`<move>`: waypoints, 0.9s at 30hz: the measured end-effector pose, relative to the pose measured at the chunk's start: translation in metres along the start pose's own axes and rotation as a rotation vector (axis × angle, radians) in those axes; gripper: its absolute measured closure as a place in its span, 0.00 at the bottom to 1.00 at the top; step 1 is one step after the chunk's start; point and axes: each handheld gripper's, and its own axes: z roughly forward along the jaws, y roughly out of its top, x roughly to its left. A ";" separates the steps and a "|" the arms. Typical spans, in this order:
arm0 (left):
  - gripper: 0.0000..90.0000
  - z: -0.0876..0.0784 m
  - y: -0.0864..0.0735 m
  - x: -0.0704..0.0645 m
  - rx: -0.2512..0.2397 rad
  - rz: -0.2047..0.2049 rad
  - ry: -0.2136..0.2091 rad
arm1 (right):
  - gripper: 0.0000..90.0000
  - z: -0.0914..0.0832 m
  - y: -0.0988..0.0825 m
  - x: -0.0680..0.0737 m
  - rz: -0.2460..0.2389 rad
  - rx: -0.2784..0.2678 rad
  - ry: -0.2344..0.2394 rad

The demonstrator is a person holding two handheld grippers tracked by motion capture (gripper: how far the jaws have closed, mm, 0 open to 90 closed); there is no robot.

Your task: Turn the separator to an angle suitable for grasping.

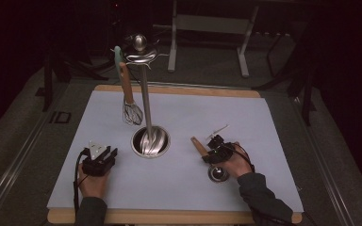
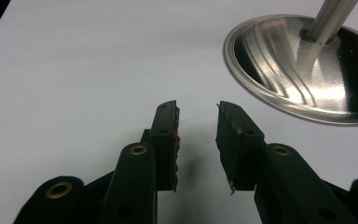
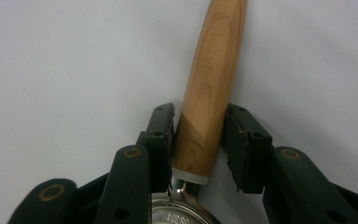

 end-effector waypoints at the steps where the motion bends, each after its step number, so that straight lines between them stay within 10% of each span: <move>1: 0.76 0.000 0.000 0.000 0.000 0.000 0.000 | 0.72 0.001 0.001 0.001 -0.008 0.002 0.000; 27: 0.76 0.000 0.000 0.000 -0.001 0.001 0.001 | 0.76 -0.001 0.008 -0.002 0.010 0.094 0.081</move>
